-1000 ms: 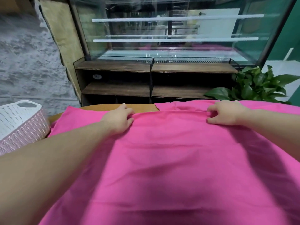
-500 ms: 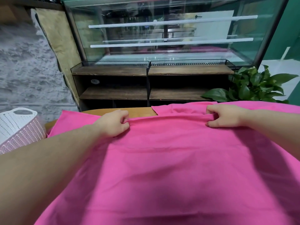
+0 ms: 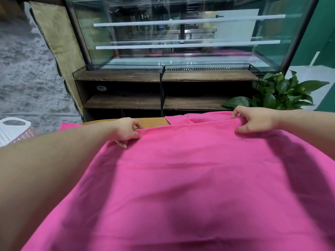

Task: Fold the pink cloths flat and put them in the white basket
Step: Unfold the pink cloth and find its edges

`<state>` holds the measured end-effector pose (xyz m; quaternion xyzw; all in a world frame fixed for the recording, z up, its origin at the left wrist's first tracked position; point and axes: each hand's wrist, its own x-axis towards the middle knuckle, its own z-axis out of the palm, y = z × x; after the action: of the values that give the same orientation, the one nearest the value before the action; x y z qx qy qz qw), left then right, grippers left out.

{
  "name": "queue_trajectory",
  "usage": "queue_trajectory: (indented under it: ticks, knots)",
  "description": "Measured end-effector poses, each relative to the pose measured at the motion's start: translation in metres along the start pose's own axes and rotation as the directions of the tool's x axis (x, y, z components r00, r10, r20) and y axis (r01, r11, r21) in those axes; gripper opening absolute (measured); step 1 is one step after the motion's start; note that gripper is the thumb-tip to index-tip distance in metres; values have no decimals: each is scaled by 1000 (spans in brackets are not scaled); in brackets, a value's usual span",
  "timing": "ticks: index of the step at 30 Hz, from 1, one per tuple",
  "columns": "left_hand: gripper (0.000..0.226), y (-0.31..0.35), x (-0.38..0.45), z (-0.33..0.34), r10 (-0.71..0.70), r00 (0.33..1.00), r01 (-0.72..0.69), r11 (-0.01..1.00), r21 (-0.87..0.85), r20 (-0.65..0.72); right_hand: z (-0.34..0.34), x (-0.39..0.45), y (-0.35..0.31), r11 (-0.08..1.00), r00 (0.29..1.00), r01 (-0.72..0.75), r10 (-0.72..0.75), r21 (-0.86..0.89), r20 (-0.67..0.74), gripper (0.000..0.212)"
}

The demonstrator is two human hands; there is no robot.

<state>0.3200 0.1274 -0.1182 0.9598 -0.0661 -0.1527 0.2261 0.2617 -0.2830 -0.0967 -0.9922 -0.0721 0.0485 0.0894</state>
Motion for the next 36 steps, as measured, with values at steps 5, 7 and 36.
queue_trajectory:
  ticks: [5,7,36]
  knots:
    - [20,-1,-1,-13,29,999,-30,997,-69,-17,-22,-5,17,920,981,-104,158,-377,114,38]
    - [22,-4,-5,-15,22,1000,-24,995,-102,-22,-28,-10,26,919,977,-95,160,-384,140,35]
    - [21,29,9,-39,92,840,213,851,480,-535,-35,16,19,767,701,-486,628,419,-337,21]
